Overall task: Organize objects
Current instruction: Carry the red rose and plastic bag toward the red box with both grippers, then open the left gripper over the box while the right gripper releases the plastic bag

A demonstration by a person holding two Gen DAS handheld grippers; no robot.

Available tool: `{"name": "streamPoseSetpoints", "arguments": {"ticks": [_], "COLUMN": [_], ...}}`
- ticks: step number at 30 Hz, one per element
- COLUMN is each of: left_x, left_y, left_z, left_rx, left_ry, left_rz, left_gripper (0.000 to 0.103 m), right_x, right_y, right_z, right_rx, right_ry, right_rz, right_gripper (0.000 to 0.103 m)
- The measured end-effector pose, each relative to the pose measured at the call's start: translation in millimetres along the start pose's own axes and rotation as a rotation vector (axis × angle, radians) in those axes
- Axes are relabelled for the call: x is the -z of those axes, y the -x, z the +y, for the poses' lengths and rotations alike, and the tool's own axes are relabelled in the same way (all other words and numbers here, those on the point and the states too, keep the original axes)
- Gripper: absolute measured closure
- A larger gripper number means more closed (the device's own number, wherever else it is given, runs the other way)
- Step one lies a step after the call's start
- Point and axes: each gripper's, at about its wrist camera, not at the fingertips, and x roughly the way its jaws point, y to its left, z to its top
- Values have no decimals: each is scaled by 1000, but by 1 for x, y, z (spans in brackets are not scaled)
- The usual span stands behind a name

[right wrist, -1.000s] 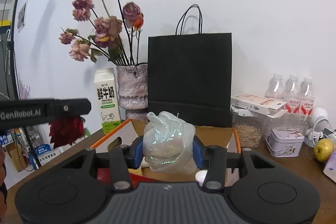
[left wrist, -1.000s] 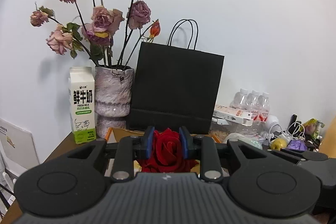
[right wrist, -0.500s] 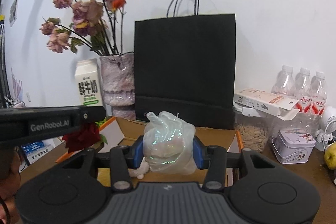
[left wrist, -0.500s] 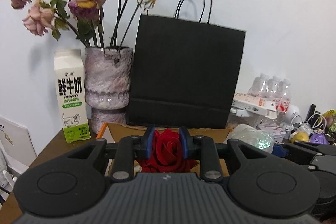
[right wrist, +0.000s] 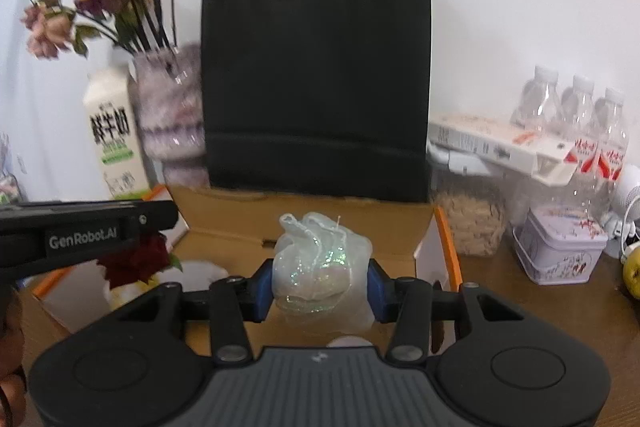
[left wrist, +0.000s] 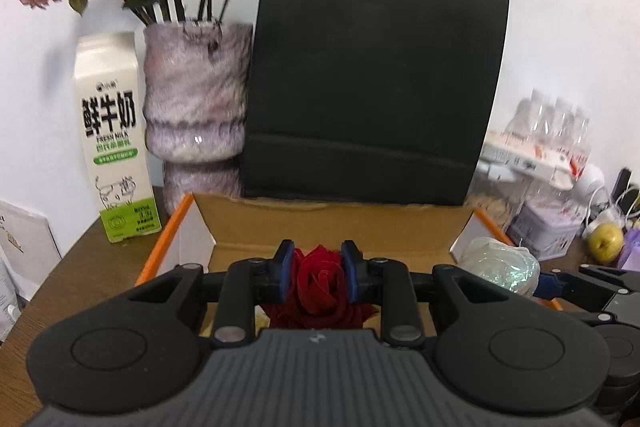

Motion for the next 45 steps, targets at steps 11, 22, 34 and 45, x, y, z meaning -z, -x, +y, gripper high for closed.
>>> {"name": "streamPoseSetpoints", "arguments": {"ticks": [11,22,34,45], "left_x": [6,0,-8,2], "left_y": [-7,6,50,99], "left_z": [-2,0,2,-2], "left_rx": [-19,-37,-42,-42], "left_ry": [-4,15,-11,-28], "left_rz": [2,-28,-83,-117], "left_gripper": [0,0,0,0], "right_x": [7,6,4,13], "right_y": [-11,-5,41,91], "right_z": [-1,0,1,10], "right_rx": [50,53,42,25], "right_ry": [11,17,29,43], "right_rz": [42,40,-48,-111], "right_gripper": [5,0,0,0]}}
